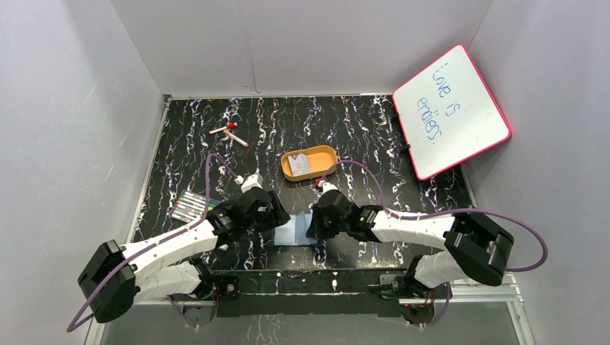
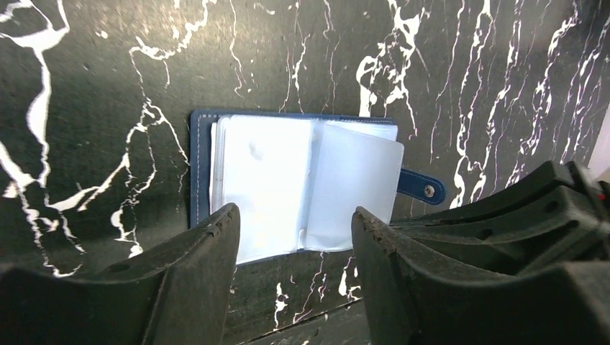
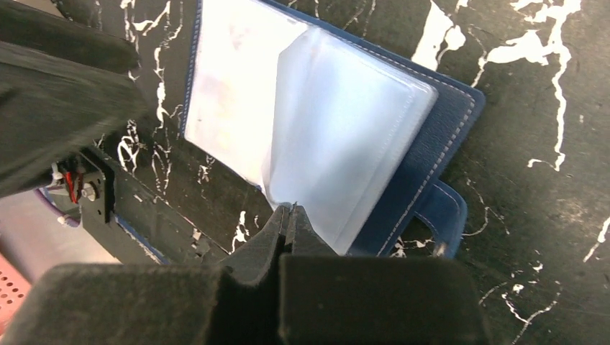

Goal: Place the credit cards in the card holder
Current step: Turn over the card slot in the card holder.

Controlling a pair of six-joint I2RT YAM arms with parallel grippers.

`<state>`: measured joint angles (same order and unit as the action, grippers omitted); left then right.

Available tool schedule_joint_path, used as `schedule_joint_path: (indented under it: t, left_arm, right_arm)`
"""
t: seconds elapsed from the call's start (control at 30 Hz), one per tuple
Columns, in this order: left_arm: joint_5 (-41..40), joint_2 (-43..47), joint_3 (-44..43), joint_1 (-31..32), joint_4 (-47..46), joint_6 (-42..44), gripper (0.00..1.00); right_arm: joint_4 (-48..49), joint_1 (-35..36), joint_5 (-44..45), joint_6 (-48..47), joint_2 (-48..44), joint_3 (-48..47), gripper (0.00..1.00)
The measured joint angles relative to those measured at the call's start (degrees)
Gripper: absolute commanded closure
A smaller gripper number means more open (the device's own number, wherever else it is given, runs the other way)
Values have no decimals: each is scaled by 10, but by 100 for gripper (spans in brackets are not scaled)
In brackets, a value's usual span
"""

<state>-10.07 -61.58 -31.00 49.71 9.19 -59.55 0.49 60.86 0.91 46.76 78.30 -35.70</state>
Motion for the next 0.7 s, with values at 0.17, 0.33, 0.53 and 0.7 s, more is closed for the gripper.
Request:
schedule_joint_path:
  t: [0.17, 0.33, 0.53, 0.7]
  left_arm:
    - [-25, 32, -14, 0, 24, 23, 48]
    - [-5, 33, -2, 0, -23, 43, 64]
    - [37, -54, 6, 0, -96, 53, 81]
    - [52, -87, 20, 0, -124, 56, 88]
  right_arm:
    - [-12, 0, 10, 4, 0, 4, 100]
    - [-26, 0, 21, 15, -2, 18, 100]
    - [-67, 0, 35, 33, -19, 19, 60]
    - [-115, 0, 49, 40, -82, 23, 56]
